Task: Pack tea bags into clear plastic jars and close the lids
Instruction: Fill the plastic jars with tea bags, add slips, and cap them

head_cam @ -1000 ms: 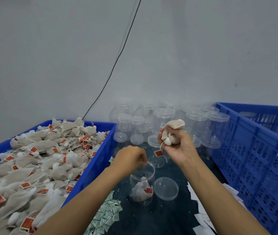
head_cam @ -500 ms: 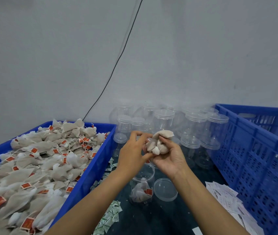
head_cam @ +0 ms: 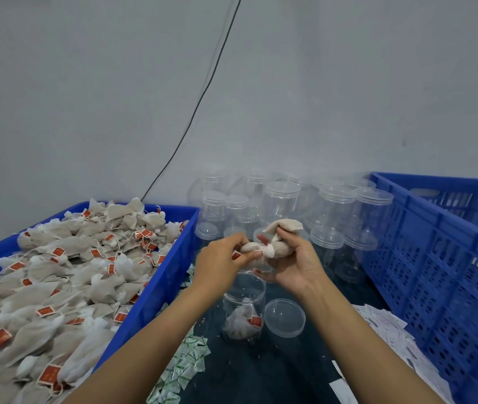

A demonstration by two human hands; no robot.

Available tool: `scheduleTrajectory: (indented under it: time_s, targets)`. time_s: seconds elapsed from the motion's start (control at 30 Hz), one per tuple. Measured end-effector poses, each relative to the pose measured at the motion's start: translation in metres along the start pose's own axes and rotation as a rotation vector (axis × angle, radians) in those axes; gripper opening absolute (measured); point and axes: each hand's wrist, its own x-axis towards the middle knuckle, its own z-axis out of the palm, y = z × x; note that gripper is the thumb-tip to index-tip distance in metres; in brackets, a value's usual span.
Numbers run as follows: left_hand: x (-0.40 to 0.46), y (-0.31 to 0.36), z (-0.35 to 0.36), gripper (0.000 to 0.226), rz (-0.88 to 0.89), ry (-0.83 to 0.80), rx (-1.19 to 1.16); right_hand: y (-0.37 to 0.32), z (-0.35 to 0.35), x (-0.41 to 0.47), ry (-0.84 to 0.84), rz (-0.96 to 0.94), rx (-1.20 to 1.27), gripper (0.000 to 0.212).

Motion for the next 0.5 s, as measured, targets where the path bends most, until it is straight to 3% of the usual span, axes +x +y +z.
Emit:
scheduleTrajectory:
  time_s: [0.2, 0.5]
  targets:
    - [0.0019, -0.0024, -0.0032, 0.052, -0.177, -0.08, -0.097, 0.0015, 0.0002, 0.0022, 0.031, -0.07, 0.05, 0.01]
    - [-0.0016, -0.0055, -0.0021, 0.018, -0.166, -0.265, 0.203, 0.0086, 0.0054, -0.0001, 0.033, -0.107, -0.04, 0.011]
